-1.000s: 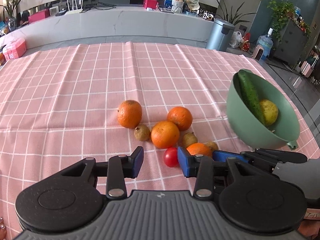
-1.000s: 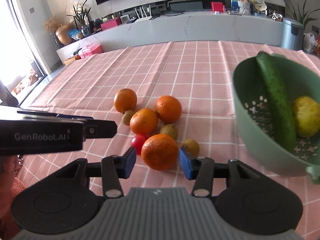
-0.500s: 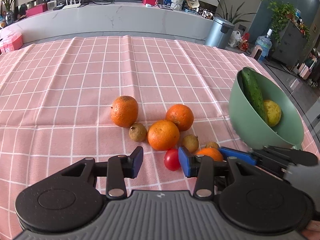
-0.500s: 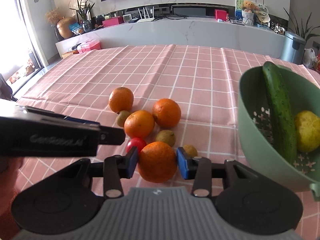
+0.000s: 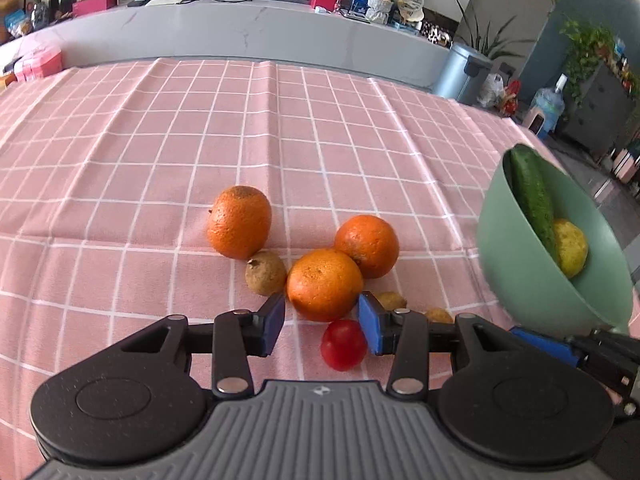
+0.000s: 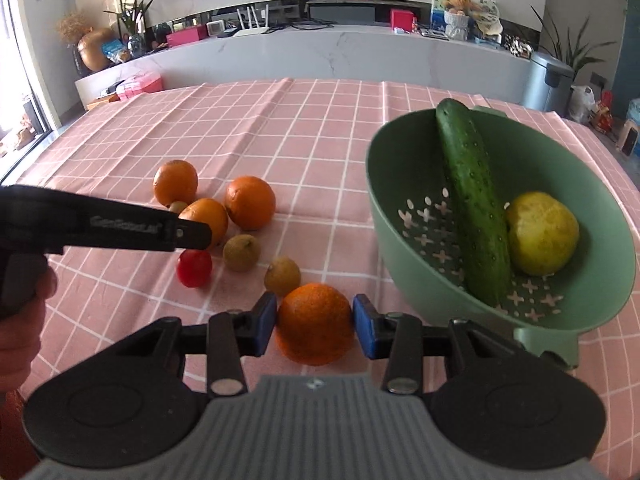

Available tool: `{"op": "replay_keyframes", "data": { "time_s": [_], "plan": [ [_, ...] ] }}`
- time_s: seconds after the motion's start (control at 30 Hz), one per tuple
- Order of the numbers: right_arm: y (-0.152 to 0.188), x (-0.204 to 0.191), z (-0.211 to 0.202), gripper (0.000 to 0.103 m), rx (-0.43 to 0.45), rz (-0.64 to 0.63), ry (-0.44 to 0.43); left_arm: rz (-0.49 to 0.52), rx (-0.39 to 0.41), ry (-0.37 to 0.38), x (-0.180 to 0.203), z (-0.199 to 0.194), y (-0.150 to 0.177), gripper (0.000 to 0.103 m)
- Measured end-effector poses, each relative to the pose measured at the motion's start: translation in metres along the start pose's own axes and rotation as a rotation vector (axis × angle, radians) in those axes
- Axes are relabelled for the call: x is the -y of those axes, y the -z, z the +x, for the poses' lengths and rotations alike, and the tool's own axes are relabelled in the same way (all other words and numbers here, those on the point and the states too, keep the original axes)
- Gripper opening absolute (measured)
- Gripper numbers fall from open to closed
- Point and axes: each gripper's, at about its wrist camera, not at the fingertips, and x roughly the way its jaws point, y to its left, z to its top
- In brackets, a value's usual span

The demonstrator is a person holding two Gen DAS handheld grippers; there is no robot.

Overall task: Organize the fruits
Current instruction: 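Grasp an orange with the right gripper while the left gripper grasps another orange, then release the left gripper's orange into the colander while the right gripper carries its orange over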

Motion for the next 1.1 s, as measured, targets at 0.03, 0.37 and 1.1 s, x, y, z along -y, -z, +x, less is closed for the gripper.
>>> {"op": "replay_keyframes", "data": {
  "time_s": [0.03, 0.37, 1.1],
  "plan": [
    [0.0, -0.001, 0.0, 0.039, 0.001, -0.008, 0.0, -0.005, 0.003, 0.003, 0.0, 0.001, -0.001, 0.05],
    [0.001, 0.0, -0.002, 0.04, -0.01, 0.0, -0.014, 0.001, 0.012, -0.005, 0.004, 0.006, -0.001, 0.047],
    [-0.015, 0.002, -0.08, 0.038, 0.165, -0.067, -0.057, 0.004, 0.118, 0.067, 0.04, -0.081, -0.002, 0.046]
  ]
}}
